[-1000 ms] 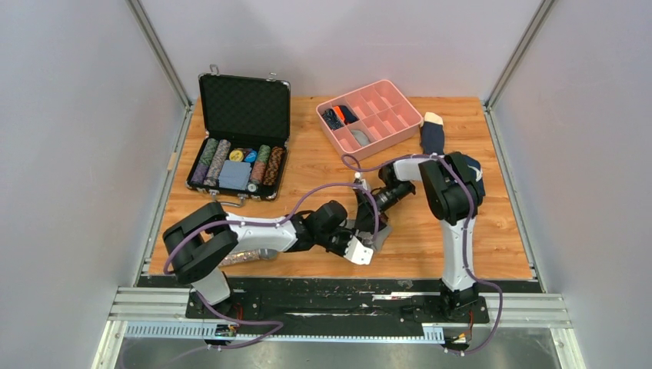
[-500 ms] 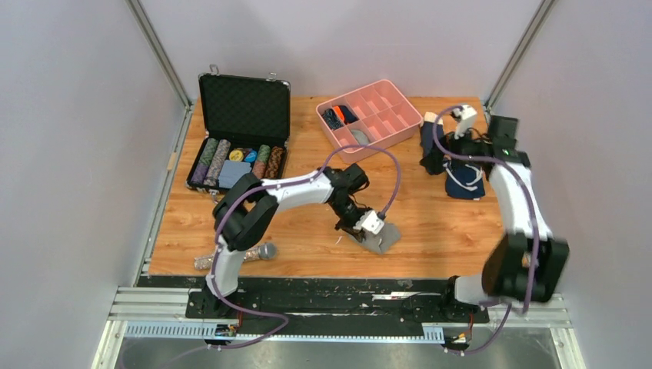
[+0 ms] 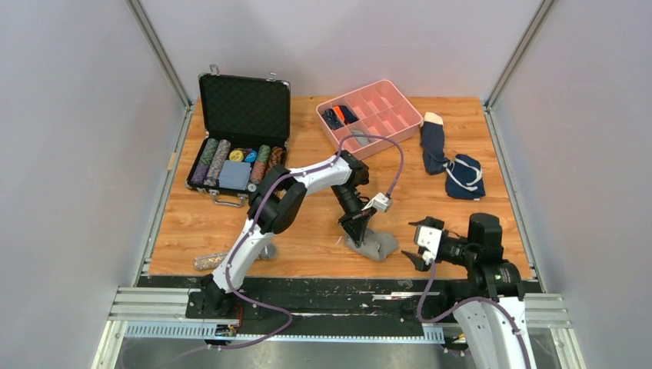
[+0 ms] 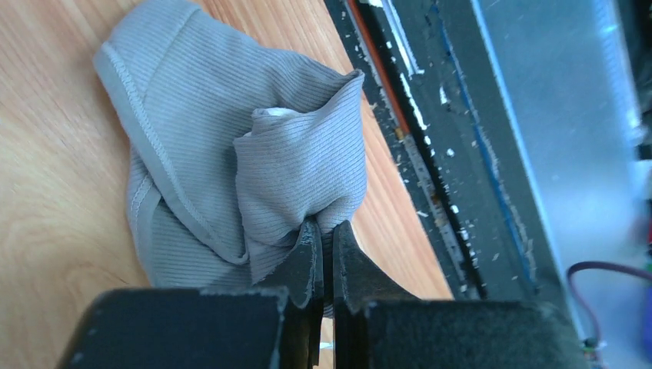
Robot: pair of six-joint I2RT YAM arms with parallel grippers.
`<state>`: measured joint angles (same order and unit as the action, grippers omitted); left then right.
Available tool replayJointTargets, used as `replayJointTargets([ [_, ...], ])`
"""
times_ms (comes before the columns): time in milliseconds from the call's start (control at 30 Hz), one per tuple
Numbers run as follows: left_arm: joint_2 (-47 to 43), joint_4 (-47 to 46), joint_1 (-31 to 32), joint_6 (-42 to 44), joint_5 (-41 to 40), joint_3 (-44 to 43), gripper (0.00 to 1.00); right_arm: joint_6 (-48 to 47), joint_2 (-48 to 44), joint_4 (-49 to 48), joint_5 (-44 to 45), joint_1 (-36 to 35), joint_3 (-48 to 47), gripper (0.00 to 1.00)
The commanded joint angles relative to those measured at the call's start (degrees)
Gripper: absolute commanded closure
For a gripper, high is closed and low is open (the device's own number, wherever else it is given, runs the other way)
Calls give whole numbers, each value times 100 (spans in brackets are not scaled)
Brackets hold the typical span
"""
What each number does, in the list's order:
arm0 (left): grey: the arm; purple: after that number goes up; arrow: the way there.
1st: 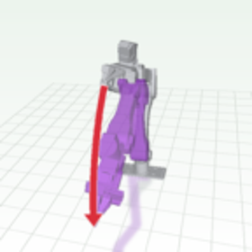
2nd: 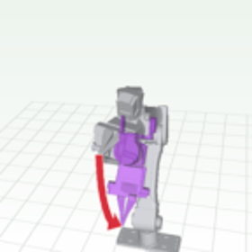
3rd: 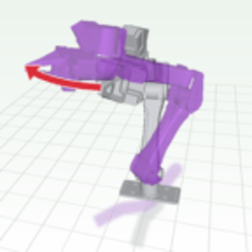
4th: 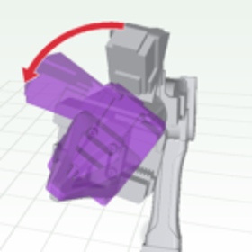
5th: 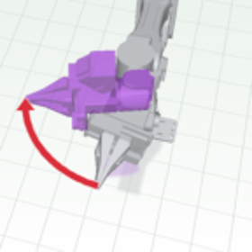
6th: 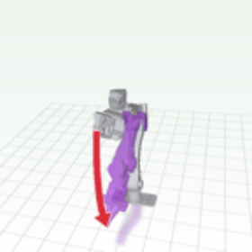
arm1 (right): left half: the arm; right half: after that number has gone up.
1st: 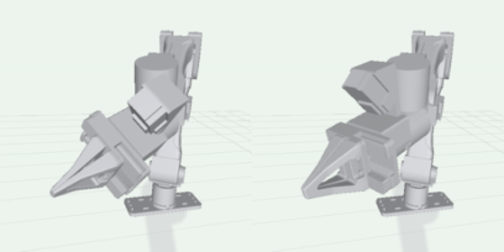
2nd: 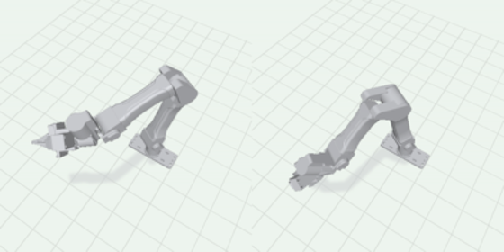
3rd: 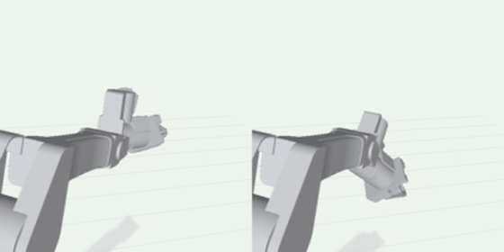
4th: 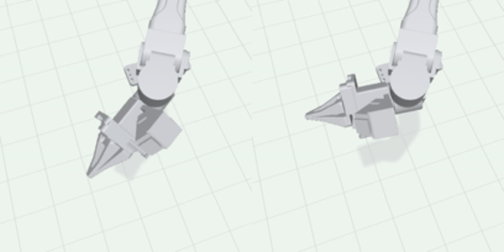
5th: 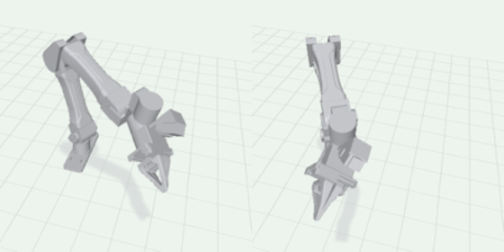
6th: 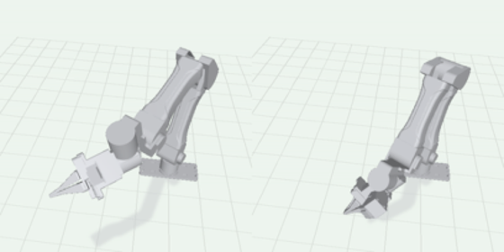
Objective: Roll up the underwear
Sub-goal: Roll the underwear to the center of the board.
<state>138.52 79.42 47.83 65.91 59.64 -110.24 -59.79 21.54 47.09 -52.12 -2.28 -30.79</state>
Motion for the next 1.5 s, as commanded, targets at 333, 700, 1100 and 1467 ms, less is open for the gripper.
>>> replayJointTargets([
  [333, 470, -818, -223, -2621, 618, 208, 100, -82, 2298, -1519, 750, -3085, 556, 29],
  [700, 726, -584, -489, -2881, 1143, 232, 100, 681, 3319, -3464, 2330, -3964, 774, 34],
  [1100, 862, -451, -601, -3004, 1255, 70, 100, 416, 4322, -3574, 2391, -3973, 757, 65],
  [1467, -2635, -6013, -1527, -6937, -25, 2854, 0, 1463, 5714, -2272, 1192, -3296, -451, 100],
])
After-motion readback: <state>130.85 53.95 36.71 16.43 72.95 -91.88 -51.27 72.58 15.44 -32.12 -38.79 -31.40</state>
